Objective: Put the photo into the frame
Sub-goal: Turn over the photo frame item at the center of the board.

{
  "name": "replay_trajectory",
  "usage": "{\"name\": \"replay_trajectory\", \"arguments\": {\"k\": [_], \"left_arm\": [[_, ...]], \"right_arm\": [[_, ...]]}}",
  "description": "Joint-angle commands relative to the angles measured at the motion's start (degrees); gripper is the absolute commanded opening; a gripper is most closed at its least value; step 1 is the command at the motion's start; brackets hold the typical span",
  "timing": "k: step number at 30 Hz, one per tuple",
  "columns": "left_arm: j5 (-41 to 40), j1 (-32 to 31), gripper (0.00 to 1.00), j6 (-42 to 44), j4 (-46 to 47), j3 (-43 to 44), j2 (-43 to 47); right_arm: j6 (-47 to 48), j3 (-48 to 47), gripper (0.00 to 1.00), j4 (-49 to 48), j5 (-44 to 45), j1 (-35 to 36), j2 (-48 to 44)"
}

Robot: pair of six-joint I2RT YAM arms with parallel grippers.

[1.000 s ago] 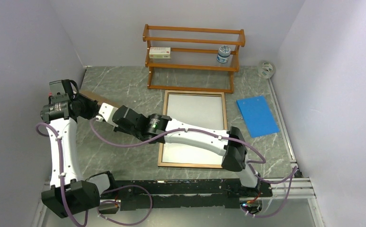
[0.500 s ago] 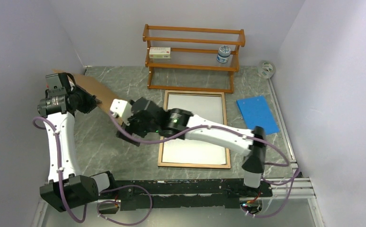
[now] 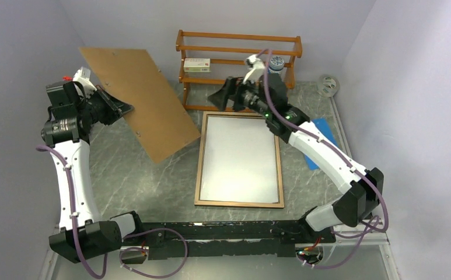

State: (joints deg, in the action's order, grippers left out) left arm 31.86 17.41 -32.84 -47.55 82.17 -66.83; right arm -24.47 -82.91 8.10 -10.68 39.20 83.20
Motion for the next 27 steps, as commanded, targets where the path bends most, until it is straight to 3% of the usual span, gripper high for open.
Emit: {"name": "replay_trajectory", "arguments": {"k": [1, 5, 9, 13, 18, 21, 25, 27], "left_arm": [[13.53, 0.04, 0.02, 3.14, 8.72, 4.64, 3.53], [16.73, 0.00, 0.03, 5.50, 8.60, 6.53, 4.95], [19.21, 0.00, 0.03, 6.17, 6.21, 11.38, 4.43], [24.61, 0.01, 0.02, 3.20, 10.60, 11.94, 5.80], [32.97, 0.04, 0.02, -5.07, 21.16, 10.04, 6.27], [37.12, 0.03, 0.02, -15.56, 31.75, 7.12, 5.83], [41.33, -0.01, 0.03, -31.10, 48.94, 3.51, 4.66], [41.85, -0.03, 0.03, -32.36, 50.67, 3.75, 4.08]], "right_arm": [[-18.68, 5.89, 0.92, -10.65, -7.71, -8.88, -3.65], [-24.00, 9.16, 0.92, -15.17, -15.35, -15.60, -3.88], [-21.98, 8.89, 0.95, -15.20, -17.77, -16.74, -3.48], [-20.54, 7.57, 0.98, -16.08, -22.11, -16.83, -2.12], [-22.79, 7.64, 0.99, -22.69, -28.28, -16.88, -1.09], [-26.12, 9.00, 0.97, -32.28, -33.00, -16.87, -1.58], [-28.93, 7.30, 0.97, -35.91, -35.02, -16.83, -0.95], [-29.44, 6.83, 0.97, -36.92, -35.05, -16.88, -0.93]]}}
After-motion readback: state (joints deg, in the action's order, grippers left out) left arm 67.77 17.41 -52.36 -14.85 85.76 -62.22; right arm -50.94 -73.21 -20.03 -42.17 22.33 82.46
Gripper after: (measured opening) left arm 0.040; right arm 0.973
